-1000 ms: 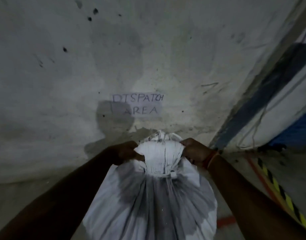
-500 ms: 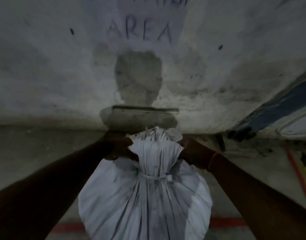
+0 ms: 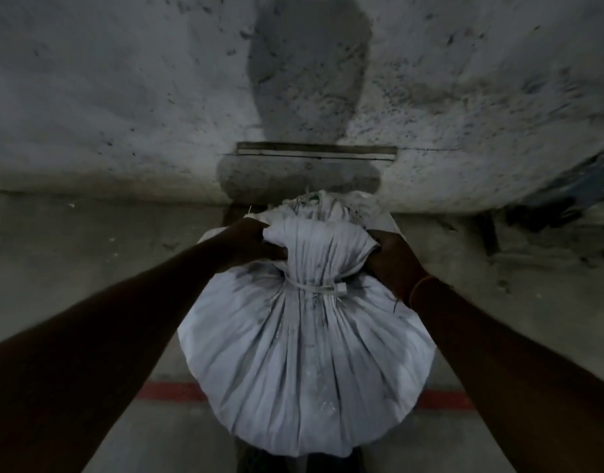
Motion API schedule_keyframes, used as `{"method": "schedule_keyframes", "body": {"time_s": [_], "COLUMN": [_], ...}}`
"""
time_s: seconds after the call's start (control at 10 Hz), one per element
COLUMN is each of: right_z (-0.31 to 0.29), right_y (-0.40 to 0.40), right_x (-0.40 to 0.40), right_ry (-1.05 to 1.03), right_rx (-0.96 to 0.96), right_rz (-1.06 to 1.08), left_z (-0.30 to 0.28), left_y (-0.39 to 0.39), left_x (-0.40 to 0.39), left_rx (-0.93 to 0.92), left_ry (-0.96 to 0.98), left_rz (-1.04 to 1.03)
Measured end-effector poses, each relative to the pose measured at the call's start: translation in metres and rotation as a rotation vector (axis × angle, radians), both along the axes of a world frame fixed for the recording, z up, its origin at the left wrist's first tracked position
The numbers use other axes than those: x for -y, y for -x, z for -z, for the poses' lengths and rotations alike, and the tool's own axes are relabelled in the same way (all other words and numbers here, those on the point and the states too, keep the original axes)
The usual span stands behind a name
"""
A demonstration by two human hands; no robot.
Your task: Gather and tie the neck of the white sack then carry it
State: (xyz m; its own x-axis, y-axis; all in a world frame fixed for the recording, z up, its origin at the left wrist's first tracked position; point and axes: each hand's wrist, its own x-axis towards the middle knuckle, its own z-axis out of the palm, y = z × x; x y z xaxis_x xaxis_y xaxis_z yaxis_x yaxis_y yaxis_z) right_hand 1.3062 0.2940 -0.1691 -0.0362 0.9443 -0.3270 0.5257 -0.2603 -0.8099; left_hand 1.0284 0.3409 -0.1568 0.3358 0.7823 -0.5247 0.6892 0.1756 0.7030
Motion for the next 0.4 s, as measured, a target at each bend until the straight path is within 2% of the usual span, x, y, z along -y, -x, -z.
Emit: {"method": "schedule_keyframes", "body": {"time_s": [0.2, 0.3, 0.4], "right_z": [-0.018, -0.036, -0.078], "right_y": [-0.008, -0.014, -0.015], "right_x": [0.018, 0.026, 0.042], "right_ry": [0.026, 0.088, 0.173], "right_rx": [0.000, -0.110, -0.167], "right_rz": [-0.090, -0.051, 0.091], "left_z": [-0.037, -0.058, -0.094], "left_y": [0.003, 0.016, 0.024], "left_x": [0.018, 0.023, 0.039], "left_rx": [-0.113, -0.161, -0.146], "left_ry": [0.015, 0.031, 0.005], "left_rz": [0.138, 0.132, -0.035]}}
